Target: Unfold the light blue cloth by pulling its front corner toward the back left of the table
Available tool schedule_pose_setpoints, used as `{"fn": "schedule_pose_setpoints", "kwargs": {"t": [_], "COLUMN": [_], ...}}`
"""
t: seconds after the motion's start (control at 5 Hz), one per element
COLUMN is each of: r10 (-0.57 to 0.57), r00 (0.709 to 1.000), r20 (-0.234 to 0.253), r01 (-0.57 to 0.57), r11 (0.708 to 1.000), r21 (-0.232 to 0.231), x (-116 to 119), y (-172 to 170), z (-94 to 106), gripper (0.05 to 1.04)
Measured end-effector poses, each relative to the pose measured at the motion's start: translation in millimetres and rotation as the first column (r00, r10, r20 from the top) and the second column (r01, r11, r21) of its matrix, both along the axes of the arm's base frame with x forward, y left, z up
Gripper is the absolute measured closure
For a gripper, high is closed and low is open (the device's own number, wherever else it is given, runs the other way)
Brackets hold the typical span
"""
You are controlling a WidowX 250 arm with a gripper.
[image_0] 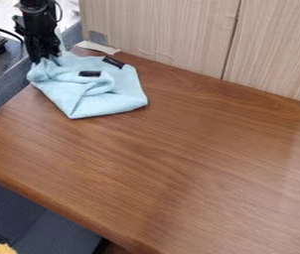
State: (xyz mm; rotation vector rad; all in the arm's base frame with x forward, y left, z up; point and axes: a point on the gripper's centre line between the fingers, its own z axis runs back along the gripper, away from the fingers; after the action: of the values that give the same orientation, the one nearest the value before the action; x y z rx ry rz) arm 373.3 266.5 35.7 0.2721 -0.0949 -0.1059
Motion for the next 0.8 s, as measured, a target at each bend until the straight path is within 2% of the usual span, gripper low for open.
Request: {"fn": "schedule_pose_setpoints", "kwargs": {"t": [0.2,0.4,0.6,0.8], "r10": [0.023,0.026,0.023,0.017], "r00": [1.000,0.999,0.999,1.000], "r20": [-0.013,-0.024,-0.026,-0.023], "r01": [-0.023,-0.026,-0.023,-0.017], "r11": [1.000,1.000,1.000,1.000], "r21": [0.003,0.001,-0.001,-0.001], "x": [-2.5,-3.4,-3.1,-1.0], "y": [2.5,2.8,2.1,2.1], "z": [-0.5,-2.9,-2.4,1.6], "gripper": [0.874,0.626,0.317,0.088]}}
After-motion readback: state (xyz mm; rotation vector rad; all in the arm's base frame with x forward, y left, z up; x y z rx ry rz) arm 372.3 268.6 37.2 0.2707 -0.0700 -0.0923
